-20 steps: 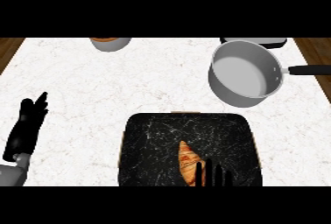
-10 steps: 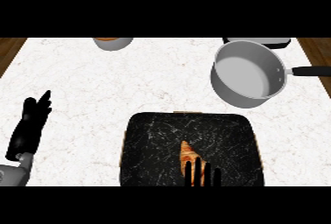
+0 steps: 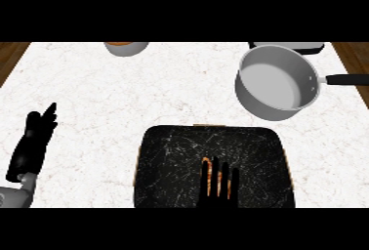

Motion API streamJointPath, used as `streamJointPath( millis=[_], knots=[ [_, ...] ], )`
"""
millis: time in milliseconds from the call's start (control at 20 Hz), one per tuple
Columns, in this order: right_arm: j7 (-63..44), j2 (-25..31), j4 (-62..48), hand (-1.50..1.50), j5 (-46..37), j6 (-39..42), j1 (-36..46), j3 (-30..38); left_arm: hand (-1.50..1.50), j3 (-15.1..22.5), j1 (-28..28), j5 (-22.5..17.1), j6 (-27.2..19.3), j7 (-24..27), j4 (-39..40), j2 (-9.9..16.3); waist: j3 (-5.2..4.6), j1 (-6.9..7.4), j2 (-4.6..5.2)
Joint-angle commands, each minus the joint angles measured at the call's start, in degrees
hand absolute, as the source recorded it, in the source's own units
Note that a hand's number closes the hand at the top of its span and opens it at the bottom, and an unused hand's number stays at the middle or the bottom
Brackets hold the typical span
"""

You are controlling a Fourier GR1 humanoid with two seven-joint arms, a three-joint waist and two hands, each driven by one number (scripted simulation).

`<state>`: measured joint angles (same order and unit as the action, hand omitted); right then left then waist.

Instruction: Pick the croissant from the tray and place it in the pot

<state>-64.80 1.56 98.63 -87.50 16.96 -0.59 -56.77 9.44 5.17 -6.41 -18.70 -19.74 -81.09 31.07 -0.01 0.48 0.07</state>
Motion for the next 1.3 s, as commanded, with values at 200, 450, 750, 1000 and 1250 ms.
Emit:
streamJointPath(
  millis=[200,450,750,1000,1250],
  knots=[
    [-10.9,-1.5,-3.9,-1.50,3.6,2.3,1.2,2.5,0.00,-1.5,0.3,0.0,1.1,-2.5,-1.6,0.1,0.01,-0.15,-0.09],
    [-12.6,-1.5,-5.2,-1.50,6.9,1.0,3.5,2.2,0.00,-0.8,0.8,2.7,-0.1,-2.6,-1.8,-1.3,0.01,-0.31,-0.06],
    [-13.5,-1.5,-9.7,-1.50,8.7,-3.8,5.0,2.2,0.00,-2.9,0.9,2.8,1.6,-0.9,0.6,-1.1,0.00,-0.22,-0.03],
    [-12.5,-1.5,-11.0,-1.50,11.0,-3.3,7.9,4.9,0.00,-4.2,1.4,2.4,2.6,0.1,2.1,-2.5,0.00,-0.20,-0.02],
    [-9.6,-1.6,-14.5,-1.50,12.1,-6.6,8.6,7.6,0.00,-4.0,0.0,4.1,2.5,-0.5,0.2,-3.3,0.02,-0.13,-0.03]
  ],
)
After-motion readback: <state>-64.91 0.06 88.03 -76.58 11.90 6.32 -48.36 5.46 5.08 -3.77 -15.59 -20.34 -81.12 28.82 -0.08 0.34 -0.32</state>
